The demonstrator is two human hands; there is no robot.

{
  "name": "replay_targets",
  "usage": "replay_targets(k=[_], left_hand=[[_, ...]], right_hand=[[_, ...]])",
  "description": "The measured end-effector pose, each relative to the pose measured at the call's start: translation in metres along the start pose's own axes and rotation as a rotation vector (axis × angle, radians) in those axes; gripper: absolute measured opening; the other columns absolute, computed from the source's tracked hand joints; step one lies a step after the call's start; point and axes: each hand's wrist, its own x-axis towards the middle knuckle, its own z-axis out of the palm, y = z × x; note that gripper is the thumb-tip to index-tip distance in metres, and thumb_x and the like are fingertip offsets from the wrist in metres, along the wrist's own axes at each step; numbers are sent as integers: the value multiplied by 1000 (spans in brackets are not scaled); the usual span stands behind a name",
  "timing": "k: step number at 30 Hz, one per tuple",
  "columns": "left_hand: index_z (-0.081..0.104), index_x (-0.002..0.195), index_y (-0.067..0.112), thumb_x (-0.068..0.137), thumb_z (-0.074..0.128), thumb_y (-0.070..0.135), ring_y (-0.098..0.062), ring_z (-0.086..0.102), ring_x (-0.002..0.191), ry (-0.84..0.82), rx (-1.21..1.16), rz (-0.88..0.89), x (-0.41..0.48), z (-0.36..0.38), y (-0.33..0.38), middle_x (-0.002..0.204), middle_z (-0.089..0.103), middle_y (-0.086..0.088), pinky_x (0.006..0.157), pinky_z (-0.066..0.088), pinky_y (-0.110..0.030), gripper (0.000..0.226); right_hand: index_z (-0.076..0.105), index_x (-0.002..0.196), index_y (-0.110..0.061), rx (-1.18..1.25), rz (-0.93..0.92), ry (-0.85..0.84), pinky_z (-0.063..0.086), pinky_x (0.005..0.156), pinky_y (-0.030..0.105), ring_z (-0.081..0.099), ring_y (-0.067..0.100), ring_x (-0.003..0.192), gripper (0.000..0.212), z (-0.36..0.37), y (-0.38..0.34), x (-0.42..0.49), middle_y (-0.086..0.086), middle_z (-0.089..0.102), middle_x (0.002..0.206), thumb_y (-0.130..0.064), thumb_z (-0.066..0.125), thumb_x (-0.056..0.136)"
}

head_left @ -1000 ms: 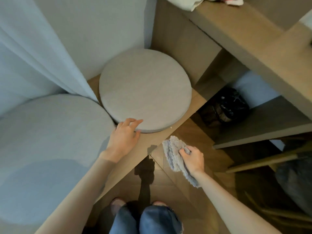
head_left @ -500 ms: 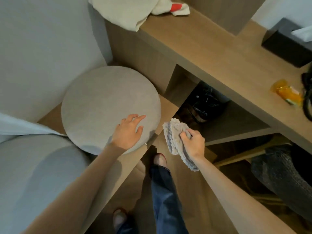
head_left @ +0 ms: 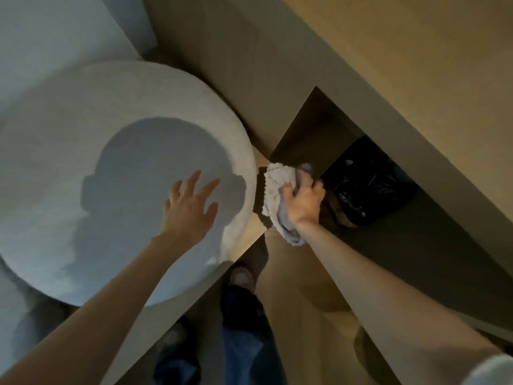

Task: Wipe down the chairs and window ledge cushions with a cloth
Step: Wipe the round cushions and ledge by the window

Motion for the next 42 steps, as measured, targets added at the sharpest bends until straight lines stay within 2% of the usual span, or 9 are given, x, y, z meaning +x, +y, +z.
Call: replay_targets(k=[5, 11, 17, 23, 28, 33, 36, 39, 42], left_hand=[[17, 146, 49, 92, 47, 49, -38, -6, 144, 38, 105, 54, 32, 43, -18, 160, -2, 6, 111, 6, -66, 62], [29, 145, 43, 88, 47, 54, -43, 0, 143, 171, 102, 204, 33, 58, -37, 160, 12, 0, 108, 6, -69, 62], [35, 145, 34, 91, 56, 39, -29, 2, 147, 153, 27, 295, 11, 50, -78, 159, 14, -1, 114, -1, -60, 58], [30, 146, 37, 89, 55, 45, -34, -3, 146, 85, 81, 260, -39, 44, -131, 160, 8, 2, 112, 2, -64, 64], [27, 147, 38, 88, 58, 44, -36, -2, 146, 28, 154, 281, -75, 45, -164, 160, 6, 3, 111, 8, -66, 68], [28, 148, 35, 91, 57, 37, -37, 1, 146, 2, 165, 317, -92, 45, -179, 160, 8, 0, 114, 8, -62, 64], [26, 148, 35, 93, 54, 35, -33, 1, 146, -36, 170, 321, -98, 42, -182, 160, 7, 1, 116, 9, -56, 61], [28, 148, 33, 95, 51, 34, -27, 10, 146, -76, 129, 286, -106, 33, -180, 159, 16, 2, 117, 15, -50, 58], [32, 147, 31, 97, 48, 32, -24, 27, 141, -104, 75, 266, -119, 16, -172, 155, 28, 1, 115, 23, -44, 52]], right_hand=[[12, 151, -34, -104, -94, -273, 21, 114, 45, 11, 33, 141, 67, 50, 20, 46, 12, 12, 155, -43, 49, 96], [3, 149, -48, -357, -302, -239, 5, 116, 48, 3, 29, 144, 65, 80, 41, 52, -2, -3, 160, -53, 40, 95], [17, 148, -45, -263, -230, -184, 10, 115, 50, 5, 32, 141, 58, 97, 54, 9, -1, 4, 160, -50, 41, 96], [34, 146, -28, 10, -70, -155, 14, 115, 37, 11, 28, 137, 54, 118, 60, -86, 1, 7, 158, -26, 54, 96], [44, 140, -22, 97, 32, -144, 23, 107, 29, 21, 28, 137, 51, 150, 50, -172, 6, 18, 154, -21, 61, 92], [61, 119, -13, 124, -1, -197, 23, 103, 16, 38, 26, 123, 35, 189, 33, -249, 11, 33, 138, -13, 68, 84], [65, 117, -15, 166, -41, -321, 27, 112, 21, 39, 21, 124, 35, 203, 22, -281, 6, 33, 133, -7, 66, 84], [64, 122, -19, 179, -53, -424, 22, 110, 13, 40, 17, 123, 42, 195, 16, -293, 2, 35, 128, -4, 67, 83], [66, 116, -23, 203, -38, -381, 24, 97, -1, 44, 12, 111, 41, 166, 5, -294, -3, 39, 120, -3, 68, 80]])
